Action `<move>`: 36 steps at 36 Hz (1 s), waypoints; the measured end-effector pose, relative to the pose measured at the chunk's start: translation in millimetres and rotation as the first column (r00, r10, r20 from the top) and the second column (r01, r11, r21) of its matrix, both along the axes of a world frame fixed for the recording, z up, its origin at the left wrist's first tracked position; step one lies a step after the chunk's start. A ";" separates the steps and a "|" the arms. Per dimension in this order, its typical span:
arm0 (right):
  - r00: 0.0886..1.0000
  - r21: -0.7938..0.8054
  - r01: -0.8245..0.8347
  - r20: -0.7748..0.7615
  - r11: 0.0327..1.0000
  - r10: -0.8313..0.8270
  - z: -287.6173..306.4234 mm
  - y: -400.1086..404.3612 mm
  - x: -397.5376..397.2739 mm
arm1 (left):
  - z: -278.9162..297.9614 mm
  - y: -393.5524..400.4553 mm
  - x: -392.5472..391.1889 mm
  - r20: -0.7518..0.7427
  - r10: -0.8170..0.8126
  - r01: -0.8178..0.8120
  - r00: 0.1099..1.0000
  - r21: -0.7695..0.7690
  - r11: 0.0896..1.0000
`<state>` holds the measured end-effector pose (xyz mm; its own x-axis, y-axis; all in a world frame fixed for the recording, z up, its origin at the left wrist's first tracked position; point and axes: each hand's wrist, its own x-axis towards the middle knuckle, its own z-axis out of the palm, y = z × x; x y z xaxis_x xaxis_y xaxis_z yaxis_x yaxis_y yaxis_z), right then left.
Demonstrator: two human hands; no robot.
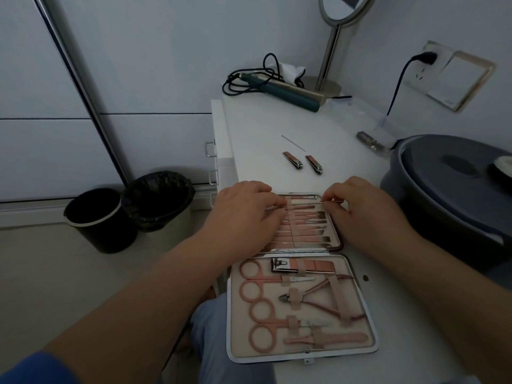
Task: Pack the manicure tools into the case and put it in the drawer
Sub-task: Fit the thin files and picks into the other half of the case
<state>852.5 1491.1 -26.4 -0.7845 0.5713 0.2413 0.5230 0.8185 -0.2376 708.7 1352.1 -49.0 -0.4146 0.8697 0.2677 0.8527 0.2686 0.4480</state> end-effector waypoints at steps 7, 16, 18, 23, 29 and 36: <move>0.999 -0.003 -0.020 0.050 1.000 0.020 1.4 5.1 -4.8 | -1.4 0.6 -1.3 -0.009 -0.012 0.012 1.000 -0.028 1.000; 0.977 -0.038 -0.102 0.182 0.994 0.108 16.4 9.4 -12.9 | -0.9 0.2 -0.6 -0.006 -0.017 0.016 1.000 -0.046 0.999; 0.968 -0.022 -0.112 0.225 0.993 0.114 19.1 10.4 -15.9 | -0.4 -0.1 -0.2 -0.007 -0.017 0.016 1.000 -0.048 0.999; 0.931 0.073 -0.155 0.345 0.985 0.121 25.1 10.3 -24.3 | -0.1 0.6 0.4 -0.008 -0.018 0.018 1.000 -0.046 0.999; 0.919 0.102 -0.186 0.371 0.977 0.136 30.5 9.7 -28.7 | -0.9 0.8 0.9 -0.005 -0.015 0.015 1.000 -0.044 0.999; 0.872 0.240 -0.330 0.448 0.913 0.197 23.7 6.4 -31.7 | -0.8 0.6 -0.1 -0.017 -0.016 0.015 1.000 -0.051 0.999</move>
